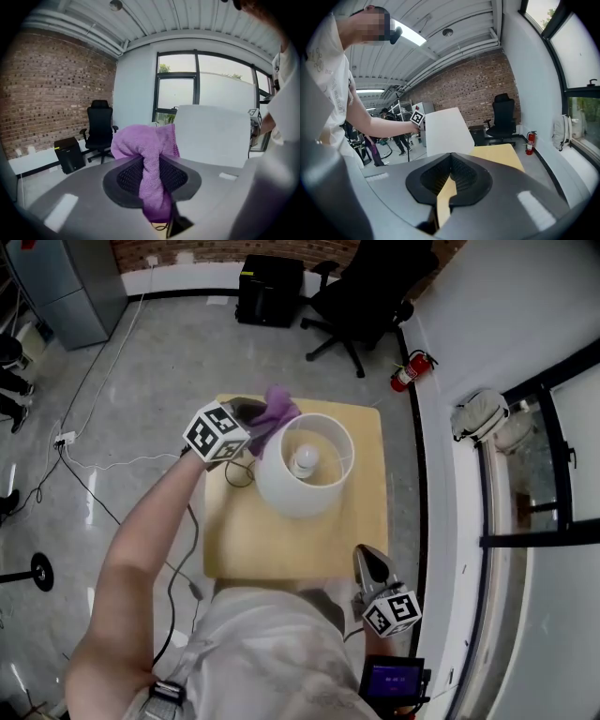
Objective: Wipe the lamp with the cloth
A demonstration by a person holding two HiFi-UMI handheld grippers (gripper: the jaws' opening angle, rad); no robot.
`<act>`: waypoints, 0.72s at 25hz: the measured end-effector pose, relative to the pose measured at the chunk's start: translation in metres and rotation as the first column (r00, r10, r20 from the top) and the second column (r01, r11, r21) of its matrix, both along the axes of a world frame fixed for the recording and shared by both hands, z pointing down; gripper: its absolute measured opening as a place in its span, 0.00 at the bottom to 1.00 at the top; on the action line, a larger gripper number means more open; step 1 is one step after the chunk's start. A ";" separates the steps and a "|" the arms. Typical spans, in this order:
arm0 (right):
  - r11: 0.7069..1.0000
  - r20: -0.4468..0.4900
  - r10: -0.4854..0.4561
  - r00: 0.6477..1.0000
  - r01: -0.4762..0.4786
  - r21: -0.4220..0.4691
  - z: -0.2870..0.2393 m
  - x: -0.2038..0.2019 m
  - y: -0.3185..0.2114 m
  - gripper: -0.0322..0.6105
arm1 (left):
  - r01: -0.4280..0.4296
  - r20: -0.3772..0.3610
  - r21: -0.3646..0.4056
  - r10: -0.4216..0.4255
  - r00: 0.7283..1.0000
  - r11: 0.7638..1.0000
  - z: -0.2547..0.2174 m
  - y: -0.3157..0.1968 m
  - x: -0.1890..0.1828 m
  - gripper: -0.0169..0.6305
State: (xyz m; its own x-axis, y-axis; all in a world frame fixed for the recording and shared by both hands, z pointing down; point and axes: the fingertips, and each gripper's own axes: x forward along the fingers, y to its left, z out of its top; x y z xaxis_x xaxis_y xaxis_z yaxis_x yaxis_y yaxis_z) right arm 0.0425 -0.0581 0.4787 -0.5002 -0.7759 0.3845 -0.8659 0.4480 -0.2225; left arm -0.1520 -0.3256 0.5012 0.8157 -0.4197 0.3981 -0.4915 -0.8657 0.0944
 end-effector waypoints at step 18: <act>0.997 0.034 -0.026 0.999 0.024 0.067 -0.016 0.005 -0.035 0.07 | -0.059 -0.058 -0.106 0.053 0.997 0.993 -0.030 -0.032 0.009 0.18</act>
